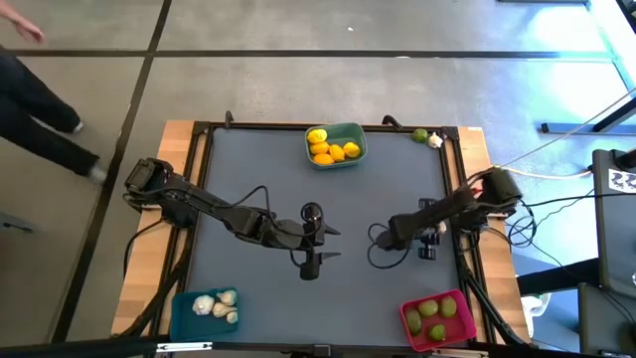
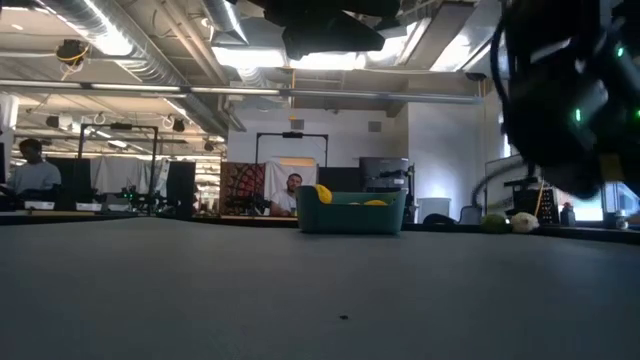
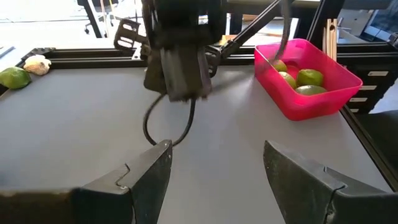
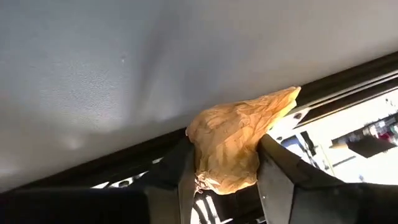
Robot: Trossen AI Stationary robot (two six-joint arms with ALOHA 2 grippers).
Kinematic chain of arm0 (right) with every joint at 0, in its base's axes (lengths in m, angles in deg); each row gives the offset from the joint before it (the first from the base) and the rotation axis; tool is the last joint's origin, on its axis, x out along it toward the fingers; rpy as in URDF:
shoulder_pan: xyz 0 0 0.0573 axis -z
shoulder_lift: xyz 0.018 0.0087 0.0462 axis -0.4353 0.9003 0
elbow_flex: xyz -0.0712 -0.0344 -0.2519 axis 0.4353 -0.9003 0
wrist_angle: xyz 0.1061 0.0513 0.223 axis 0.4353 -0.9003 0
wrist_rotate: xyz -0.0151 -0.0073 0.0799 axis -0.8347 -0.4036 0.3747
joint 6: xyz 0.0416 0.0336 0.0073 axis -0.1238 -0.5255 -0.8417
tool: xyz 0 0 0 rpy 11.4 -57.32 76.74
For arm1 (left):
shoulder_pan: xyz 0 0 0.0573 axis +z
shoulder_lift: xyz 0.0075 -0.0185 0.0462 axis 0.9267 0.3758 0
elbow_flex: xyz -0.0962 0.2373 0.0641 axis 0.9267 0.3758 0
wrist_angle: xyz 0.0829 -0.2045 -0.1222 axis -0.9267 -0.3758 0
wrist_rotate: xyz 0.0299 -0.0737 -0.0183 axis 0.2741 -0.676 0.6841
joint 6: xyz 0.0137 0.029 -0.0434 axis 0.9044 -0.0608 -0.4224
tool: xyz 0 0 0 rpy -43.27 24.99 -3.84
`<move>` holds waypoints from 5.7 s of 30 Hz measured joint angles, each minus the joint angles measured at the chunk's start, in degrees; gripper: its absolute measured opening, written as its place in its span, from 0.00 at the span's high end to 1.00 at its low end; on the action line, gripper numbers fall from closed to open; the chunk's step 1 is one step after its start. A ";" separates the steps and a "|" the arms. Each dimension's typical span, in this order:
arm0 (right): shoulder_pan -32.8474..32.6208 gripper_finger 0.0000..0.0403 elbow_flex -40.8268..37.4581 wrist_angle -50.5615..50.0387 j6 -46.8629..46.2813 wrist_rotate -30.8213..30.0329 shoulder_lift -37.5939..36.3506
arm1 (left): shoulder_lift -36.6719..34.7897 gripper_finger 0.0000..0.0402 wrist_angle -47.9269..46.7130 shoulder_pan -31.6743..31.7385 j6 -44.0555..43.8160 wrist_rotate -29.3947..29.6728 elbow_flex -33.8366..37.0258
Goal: Sort produce into baskets
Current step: Put the white garlic into the blue bin, then put the green lime into the pink bin
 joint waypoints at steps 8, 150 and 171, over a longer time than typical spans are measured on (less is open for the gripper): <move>0.00 0.69 0.29 2.45 -6.53 -4.40 -14.21 | 0.00 0.38 -0.19 0.04 0.02 0.00 0.00; 0.04 0.35 0.35 47.95 13.48 -9.16 -40.17 | -16.09 0.64 -56.32 -35.83 -83.88 -11.30 0.02; 0.05 0.35 0.35 47.97 13.50 -9.11 -40.17 | -7.97 0.38 -59.18 -39.29 -91.95 -15.79 0.04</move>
